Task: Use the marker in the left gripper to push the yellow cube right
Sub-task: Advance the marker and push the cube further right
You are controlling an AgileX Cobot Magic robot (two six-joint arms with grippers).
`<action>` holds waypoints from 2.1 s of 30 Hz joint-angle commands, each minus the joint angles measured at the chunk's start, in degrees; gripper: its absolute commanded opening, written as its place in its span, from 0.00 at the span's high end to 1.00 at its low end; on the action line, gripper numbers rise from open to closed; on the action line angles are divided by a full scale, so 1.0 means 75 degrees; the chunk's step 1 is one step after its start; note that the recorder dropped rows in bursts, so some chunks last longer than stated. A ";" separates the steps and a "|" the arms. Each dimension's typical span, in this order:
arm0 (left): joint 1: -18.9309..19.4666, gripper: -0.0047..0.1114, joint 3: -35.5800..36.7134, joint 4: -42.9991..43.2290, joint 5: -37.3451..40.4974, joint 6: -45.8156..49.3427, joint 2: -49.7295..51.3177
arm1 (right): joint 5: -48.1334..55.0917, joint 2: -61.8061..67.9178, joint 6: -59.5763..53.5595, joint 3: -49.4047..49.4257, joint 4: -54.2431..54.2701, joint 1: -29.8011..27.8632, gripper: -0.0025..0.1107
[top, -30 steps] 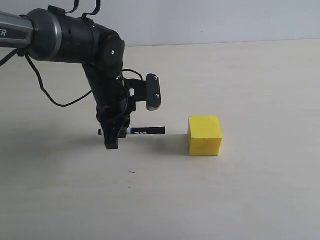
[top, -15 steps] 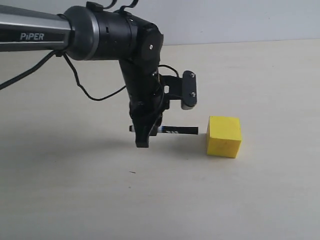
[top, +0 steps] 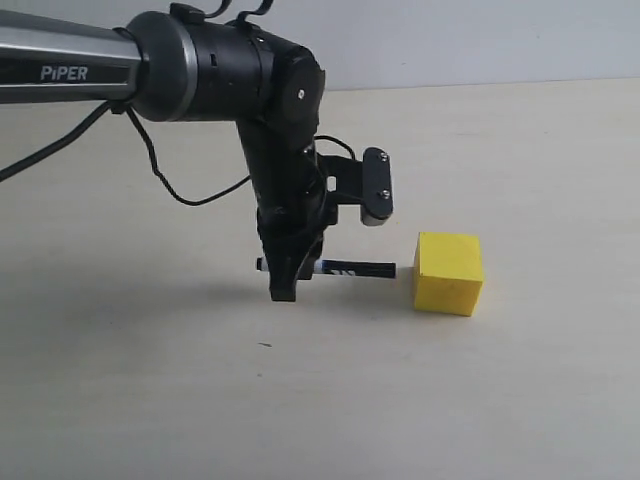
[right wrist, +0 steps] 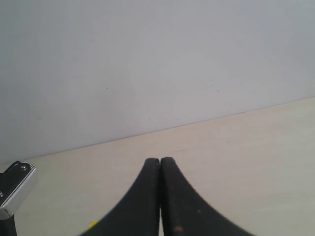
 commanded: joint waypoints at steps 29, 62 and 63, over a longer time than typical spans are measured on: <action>0.0169 0.96 -0.0297 -0.0145 -0.0013 -0.0590 0.0370 | -0.0044 -0.0041 -0.0015 0.0032 -0.0045 -0.0044 0.98; 0.0255 0.96 -0.1334 -0.0306 0.0969 0.0340 0.0761 | -0.0044 -0.0041 -0.0015 0.0032 -0.0045 -0.0044 0.98; 0.0255 0.96 -0.1417 -0.0306 0.1019 0.0326 0.0852 | -0.0044 -0.0041 -0.0015 0.0032 -0.0045 -0.0044 0.98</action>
